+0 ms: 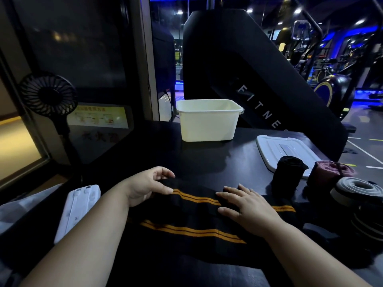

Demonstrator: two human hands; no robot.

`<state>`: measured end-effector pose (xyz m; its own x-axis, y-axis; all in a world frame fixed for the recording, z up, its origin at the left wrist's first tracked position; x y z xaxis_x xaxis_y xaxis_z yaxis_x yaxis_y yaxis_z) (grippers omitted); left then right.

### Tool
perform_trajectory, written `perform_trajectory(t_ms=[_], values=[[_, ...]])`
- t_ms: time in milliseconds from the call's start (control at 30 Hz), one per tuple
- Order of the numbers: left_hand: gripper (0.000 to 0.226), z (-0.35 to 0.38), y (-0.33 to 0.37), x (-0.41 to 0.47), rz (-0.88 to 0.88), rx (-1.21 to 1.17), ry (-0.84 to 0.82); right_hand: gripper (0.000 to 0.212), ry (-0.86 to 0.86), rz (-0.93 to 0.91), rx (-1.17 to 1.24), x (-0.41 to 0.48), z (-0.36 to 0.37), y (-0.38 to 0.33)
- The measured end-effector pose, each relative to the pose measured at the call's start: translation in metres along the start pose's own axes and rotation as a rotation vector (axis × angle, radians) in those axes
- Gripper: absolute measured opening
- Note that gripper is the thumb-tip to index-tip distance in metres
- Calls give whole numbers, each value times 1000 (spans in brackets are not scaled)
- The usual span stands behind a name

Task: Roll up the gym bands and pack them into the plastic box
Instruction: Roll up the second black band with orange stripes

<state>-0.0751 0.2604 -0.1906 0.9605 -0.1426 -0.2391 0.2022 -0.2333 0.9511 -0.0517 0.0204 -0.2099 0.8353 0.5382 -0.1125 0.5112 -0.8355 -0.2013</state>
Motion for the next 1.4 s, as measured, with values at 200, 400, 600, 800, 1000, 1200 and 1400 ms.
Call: perform_trajectory(t_ms=[200,400,600,800,1000,1200,1400], values=[[47,-29,-6,6,-144,545,296,92,22,-12,5,0,-2,-1],[59,-33,20,-10,-248,983,517,115,53,-1,-9,2,-1,2],[66,-48,1,-19,-361,875,477,110,43,-5,3,2,-2,1],[67,-44,13,-22,-338,974,564,96,38,-5,11,0,-3,0],[52,22,37,-20,-84,1204,528,70,16,-5,4,-1,-5,-2],[65,92,-11,-13,-116,1050,208,60,1,8,-6,-2,-3,0],[61,82,-8,-9,-59,1107,258,61,-21,42,-21,-8,-10,5]])
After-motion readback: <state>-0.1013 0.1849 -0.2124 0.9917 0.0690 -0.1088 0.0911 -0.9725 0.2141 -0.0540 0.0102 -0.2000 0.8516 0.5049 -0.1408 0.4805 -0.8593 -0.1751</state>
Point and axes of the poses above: each hand's wrist, its own x-axis towards the middle knuckle, its own z-axis out of the palm, y = z × x, the point moved 10 cm from there along x, towards the middle knuckle, and after that the axes turned 4 degrees about -y, right-handed, at the moved point
